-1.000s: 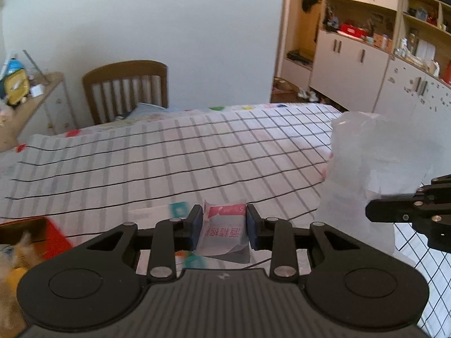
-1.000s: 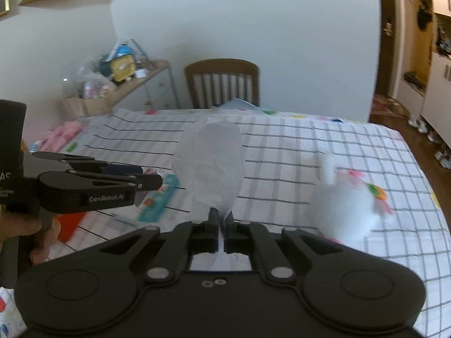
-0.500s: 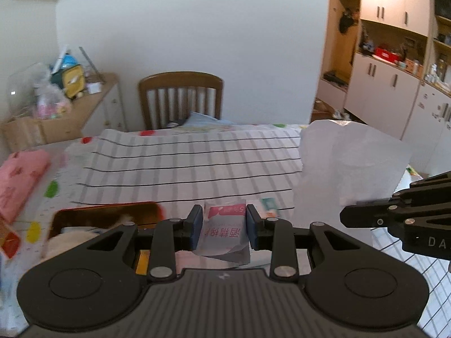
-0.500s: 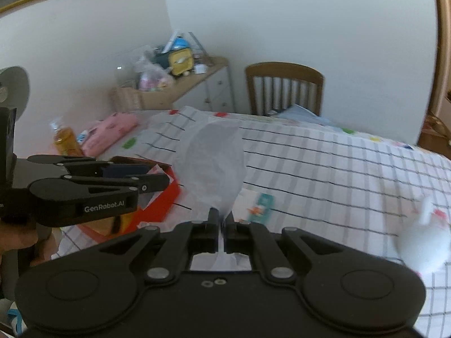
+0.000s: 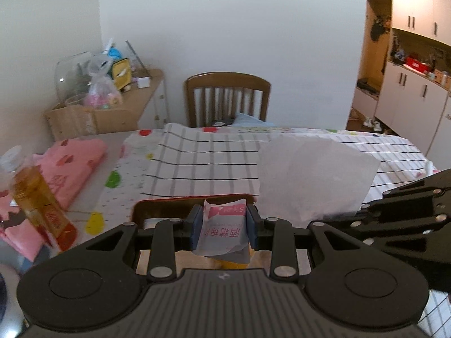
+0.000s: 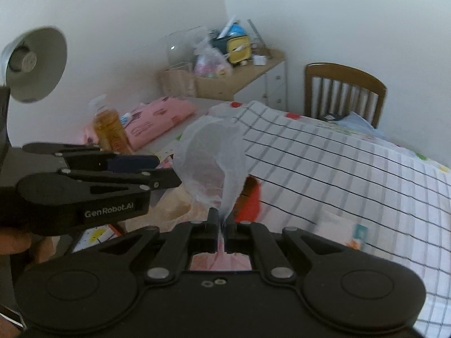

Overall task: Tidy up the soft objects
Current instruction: 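Carry the packet and clear plastic bag with both tools over the tin, then open both grippers to drop the packet and clear bag into the tin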

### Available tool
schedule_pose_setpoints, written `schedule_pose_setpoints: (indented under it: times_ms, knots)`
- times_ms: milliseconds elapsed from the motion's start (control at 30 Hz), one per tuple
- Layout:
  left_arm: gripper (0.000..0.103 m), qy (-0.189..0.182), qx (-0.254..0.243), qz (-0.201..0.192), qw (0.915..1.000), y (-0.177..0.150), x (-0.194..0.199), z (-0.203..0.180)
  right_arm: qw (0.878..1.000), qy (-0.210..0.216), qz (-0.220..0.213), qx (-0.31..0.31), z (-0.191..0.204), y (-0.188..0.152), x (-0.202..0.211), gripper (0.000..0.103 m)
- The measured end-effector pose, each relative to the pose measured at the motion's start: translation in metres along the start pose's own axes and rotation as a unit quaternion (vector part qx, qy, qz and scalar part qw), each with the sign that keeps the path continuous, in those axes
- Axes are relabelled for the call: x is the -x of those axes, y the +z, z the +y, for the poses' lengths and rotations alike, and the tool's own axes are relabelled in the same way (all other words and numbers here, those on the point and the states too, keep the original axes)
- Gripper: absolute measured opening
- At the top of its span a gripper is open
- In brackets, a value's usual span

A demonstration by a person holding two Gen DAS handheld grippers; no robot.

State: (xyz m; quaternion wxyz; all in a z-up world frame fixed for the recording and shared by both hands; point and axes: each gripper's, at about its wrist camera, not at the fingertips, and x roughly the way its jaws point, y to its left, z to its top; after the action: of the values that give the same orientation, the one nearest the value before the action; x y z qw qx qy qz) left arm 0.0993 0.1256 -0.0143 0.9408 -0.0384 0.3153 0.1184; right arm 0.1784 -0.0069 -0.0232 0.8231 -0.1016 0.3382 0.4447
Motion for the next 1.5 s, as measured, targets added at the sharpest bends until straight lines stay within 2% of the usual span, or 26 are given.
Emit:
schedule_pose_setpoints:
  times_ms: [233,500,933,1133,1267,1367,1467,1500]
  knots:
    - [0.032,0.016,0.012,0.013,0.9997,-0.007,-0.011,0.033,0.999,0.002,0.024,0.032,0.025,0.0,-0.043,0.006]
    - [0.032,0.02,0.017,0.035,0.999,-0.014,-0.035,0.047,0.997,-0.008,0.056,0.06,0.037,-0.006,-0.077,0.011]
    - [0.032,0.002,0.01,0.073,0.9972,-0.028,-0.073,0.045,0.996,-0.006,0.066,0.06,0.033,-0.008,-0.091,0.021]
    - [0.032,-0.002,0.012,0.086,0.9962,-0.032,-0.083,0.047,0.995,-0.005,0.065,0.075,0.034,-0.009,-0.089,0.033]
    - [0.033,-0.004,0.018,0.088,0.996,-0.031,-0.084,0.049,0.995,-0.004,0.062,0.081,0.034,-0.009,-0.086,0.047]
    - [0.036,-0.008,0.022,0.085,0.9961,-0.031,-0.082,0.05,0.995,-0.004,0.059,0.082,0.033,-0.009,-0.083,0.057]
    - [0.051,-0.007,0.024,0.081,0.9964,-0.03,-0.08,0.05,0.995,-0.004,0.052,0.083,0.032,-0.008,-0.08,0.064]
    - [0.059,-0.008,0.027,0.079,0.9965,-0.03,-0.078,0.051,0.995,-0.006,0.05,0.083,0.032,-0.008,-0.079,0.066]
